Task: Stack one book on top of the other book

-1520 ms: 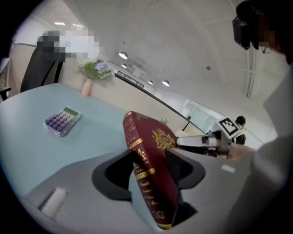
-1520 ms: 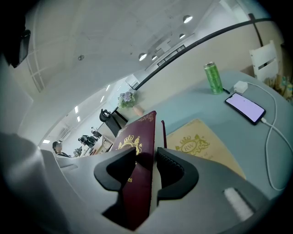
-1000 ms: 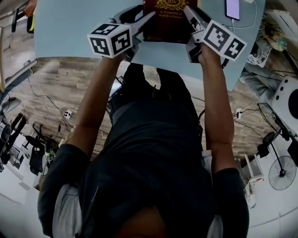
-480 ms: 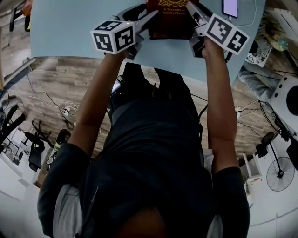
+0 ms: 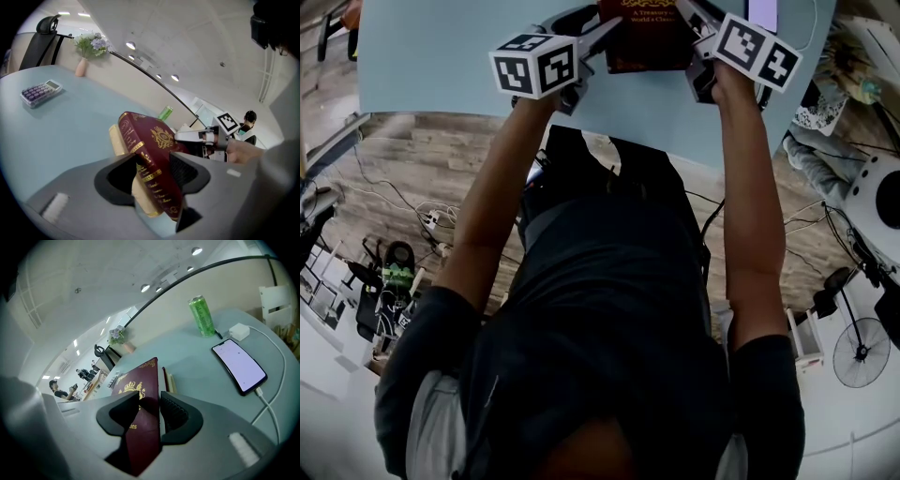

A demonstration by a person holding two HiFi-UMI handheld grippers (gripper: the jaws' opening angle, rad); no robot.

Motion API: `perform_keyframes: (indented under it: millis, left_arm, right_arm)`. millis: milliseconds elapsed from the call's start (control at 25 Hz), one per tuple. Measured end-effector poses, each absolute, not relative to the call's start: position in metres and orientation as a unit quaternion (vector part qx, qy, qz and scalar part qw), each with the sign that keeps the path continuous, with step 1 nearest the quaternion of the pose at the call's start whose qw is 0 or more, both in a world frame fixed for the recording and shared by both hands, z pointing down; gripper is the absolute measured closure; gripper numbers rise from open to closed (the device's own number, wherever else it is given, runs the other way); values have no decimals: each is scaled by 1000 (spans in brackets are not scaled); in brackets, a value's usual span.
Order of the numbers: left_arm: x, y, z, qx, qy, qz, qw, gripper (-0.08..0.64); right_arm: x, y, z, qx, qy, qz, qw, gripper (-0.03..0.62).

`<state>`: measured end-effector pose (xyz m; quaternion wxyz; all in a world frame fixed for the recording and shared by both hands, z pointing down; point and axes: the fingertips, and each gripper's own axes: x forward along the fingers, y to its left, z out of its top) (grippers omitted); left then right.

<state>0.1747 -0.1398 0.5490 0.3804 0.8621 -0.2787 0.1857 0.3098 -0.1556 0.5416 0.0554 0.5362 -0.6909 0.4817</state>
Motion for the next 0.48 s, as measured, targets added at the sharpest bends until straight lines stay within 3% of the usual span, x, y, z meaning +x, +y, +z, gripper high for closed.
perform_keyframes:
  millis: [480]
  left_arm:
    - [177,-148,561,860,-273,190,387,290]
  right_arm:
    - [311,-168,551,536,-689,483,69,453]
